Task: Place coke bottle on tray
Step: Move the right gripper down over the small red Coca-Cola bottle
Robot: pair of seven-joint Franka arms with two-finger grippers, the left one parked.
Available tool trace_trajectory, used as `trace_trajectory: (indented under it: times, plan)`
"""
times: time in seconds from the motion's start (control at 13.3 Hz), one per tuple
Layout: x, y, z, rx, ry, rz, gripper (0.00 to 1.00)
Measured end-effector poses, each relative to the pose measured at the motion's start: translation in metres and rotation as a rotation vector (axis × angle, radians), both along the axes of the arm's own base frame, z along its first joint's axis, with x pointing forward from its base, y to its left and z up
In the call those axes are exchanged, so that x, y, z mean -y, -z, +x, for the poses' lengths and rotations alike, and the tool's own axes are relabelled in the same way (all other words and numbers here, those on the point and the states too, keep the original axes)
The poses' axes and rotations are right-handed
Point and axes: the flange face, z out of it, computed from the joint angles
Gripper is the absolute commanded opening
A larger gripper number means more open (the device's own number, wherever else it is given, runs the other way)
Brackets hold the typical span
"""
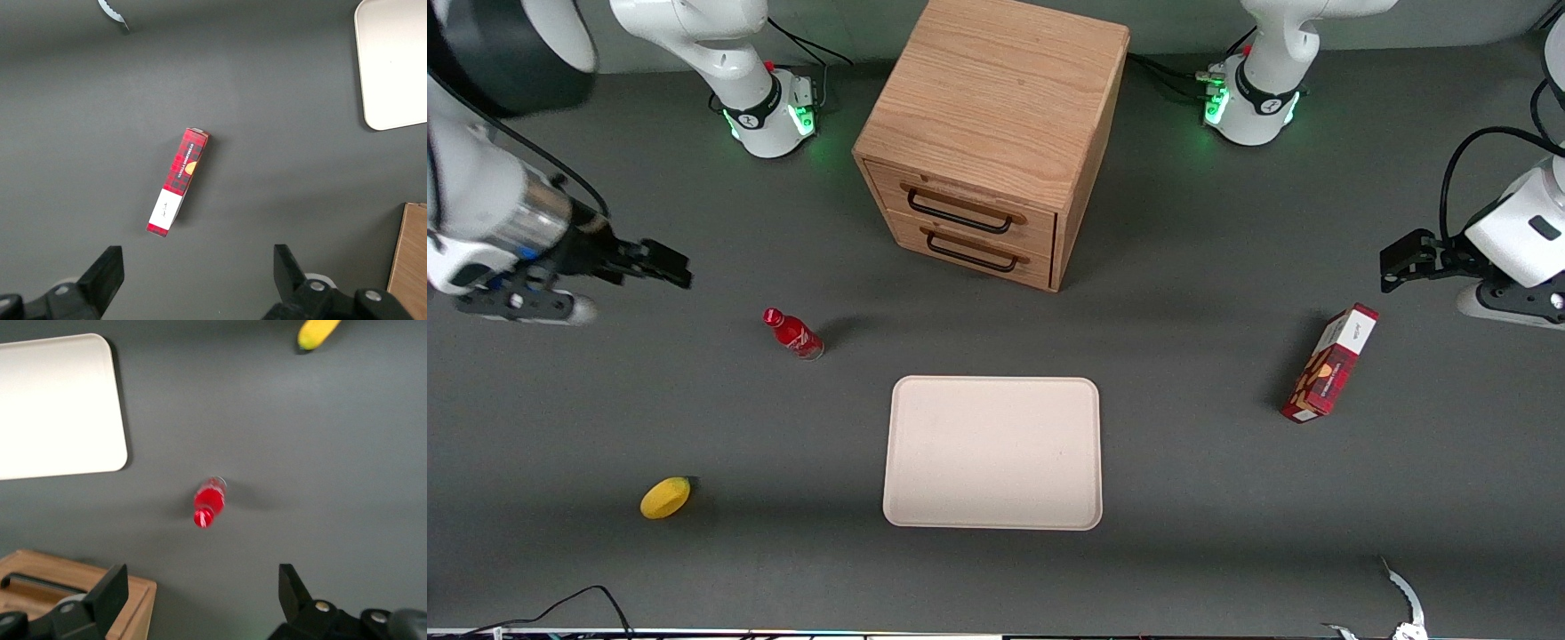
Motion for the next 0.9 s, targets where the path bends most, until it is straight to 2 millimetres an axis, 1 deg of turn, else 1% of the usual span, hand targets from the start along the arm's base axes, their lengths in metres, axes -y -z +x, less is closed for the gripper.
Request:
trace_trajectory:
  times: [0.07,0.22,0.3,0.38,0.45,0.53,0.6,0.67,0.75,0.82,0.9]
  plan:
    - [-0.008,0.034,0.001,0.01,0.02,0.003,1.0]
    - [-0.025,0.106,-0.006,0.031,0.053,0.007,1.0]
    - [-0.028,0.139,-0.013,0.044,0.06,0.009,1.0]
    - [-0.029,0.167,-0.021,0.054,0.063,0.01,1.0]
    - [-0.027,0.188,-0.029,0.061,0.066,0.011,1.0]
    - [-0.025,0.203,-0.035,0.063,0.07,0.009,1.0]
    - [-0.024,0.211,-0.04,0.058,0.077,0.007,0.94]
    - [-0.023,0.214,-0.042,0.051,0.087,0.005,0.77]
    - [-0.024,0.214,-0.043,0.05,0.091,0.005,0.48]
    - [-0.025,0.214,-0.043,0.05,0.086,0.002,0.16]
    - [-0.026,0.215,-0.044,0.051,0.08,-0.002,0.0]
